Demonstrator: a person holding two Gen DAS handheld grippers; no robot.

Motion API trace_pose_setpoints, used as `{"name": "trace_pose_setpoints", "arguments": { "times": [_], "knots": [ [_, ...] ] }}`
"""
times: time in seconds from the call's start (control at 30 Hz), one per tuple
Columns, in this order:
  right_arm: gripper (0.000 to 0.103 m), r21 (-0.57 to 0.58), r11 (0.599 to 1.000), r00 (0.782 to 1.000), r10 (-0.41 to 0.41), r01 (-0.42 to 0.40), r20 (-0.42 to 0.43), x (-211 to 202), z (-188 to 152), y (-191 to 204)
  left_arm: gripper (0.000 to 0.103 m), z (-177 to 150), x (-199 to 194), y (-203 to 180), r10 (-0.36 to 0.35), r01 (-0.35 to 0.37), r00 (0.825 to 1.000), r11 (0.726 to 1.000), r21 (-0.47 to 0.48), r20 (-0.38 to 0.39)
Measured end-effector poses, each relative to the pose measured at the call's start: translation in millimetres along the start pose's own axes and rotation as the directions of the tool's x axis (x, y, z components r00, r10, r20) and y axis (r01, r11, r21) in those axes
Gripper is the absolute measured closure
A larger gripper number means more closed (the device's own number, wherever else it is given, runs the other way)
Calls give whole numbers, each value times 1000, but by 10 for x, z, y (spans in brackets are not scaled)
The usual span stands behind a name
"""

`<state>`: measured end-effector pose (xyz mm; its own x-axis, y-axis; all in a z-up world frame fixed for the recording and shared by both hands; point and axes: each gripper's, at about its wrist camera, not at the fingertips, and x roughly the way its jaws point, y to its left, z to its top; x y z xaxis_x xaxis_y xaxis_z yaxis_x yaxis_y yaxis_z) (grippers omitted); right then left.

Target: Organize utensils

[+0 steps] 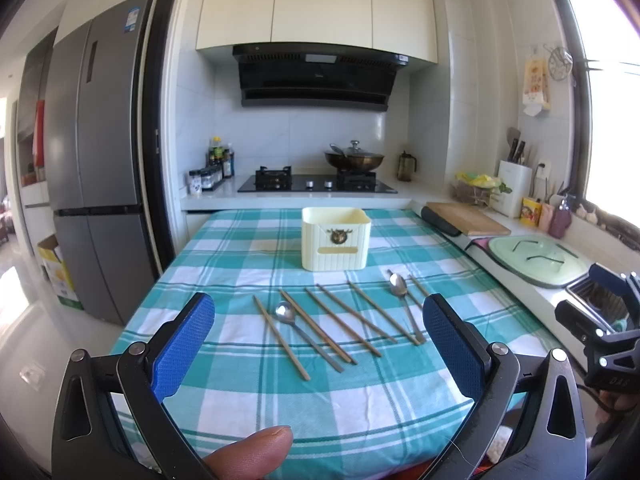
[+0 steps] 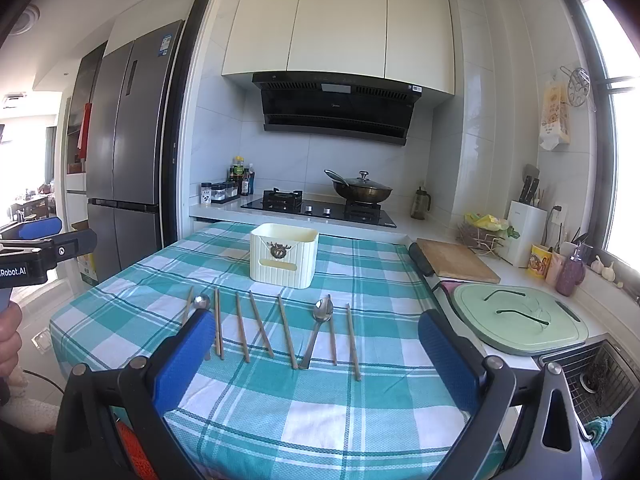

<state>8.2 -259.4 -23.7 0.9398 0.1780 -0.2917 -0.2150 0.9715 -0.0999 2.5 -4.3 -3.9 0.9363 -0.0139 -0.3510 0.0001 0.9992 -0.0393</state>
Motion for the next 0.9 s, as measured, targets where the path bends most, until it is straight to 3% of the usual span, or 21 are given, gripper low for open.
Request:
{"name": "trace_pose_setpoints", "arguments": {
  "times": [0.9],
  "knots": [
    [0,-2,1000,1000,4,-4,1,-3,-31,52,0,1,-6,9,-3,3,1000,1000,-2,3]
  ]
}}
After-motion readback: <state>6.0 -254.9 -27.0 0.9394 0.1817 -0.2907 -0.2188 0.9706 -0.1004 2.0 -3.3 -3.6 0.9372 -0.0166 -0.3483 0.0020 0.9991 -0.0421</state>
